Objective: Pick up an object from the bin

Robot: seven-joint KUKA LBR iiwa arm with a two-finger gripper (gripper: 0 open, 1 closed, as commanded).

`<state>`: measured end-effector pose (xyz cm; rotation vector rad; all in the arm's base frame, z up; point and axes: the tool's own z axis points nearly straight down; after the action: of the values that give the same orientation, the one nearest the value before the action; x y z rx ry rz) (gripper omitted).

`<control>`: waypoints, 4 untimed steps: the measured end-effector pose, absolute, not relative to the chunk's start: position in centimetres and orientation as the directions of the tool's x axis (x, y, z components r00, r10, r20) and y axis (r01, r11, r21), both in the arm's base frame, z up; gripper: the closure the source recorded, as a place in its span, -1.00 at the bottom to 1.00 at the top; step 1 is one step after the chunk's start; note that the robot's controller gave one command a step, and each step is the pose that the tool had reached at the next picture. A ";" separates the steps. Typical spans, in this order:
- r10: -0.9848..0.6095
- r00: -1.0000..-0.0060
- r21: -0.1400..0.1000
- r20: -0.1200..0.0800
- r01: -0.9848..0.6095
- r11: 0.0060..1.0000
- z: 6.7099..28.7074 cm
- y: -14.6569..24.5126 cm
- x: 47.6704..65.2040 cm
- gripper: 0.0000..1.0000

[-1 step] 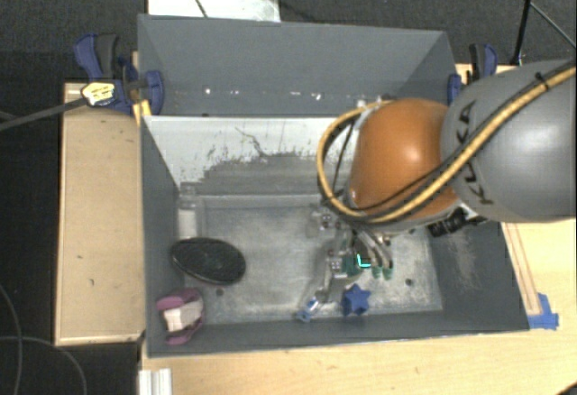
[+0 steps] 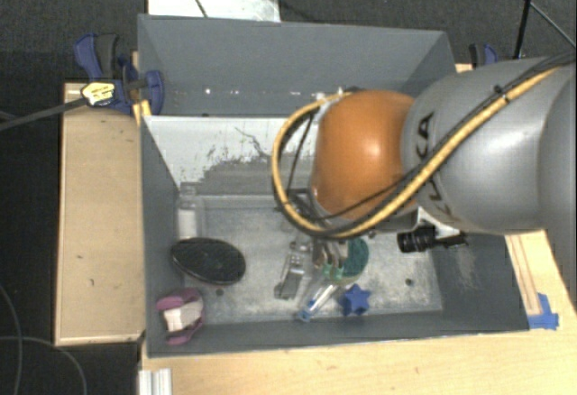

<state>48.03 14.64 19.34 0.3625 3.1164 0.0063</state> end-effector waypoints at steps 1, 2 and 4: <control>0.565 -0.825 -0.002 0.003 0.565 0.825 10.1 17.9 50.4 -1.00; 0.555 -0.832 -0.008 -0.003 0.555 0.832 6.9 22.9 50.5 -1.00; 0.549 -0.836 0.006 -0.005 0.549 0.836 17.1 21.4 51.8 1.00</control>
Offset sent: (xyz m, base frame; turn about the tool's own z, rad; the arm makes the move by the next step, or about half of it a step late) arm 0.0243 0.0325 -0.0913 0.3700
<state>51.82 21.44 17.08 0.8990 3.0032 0.0065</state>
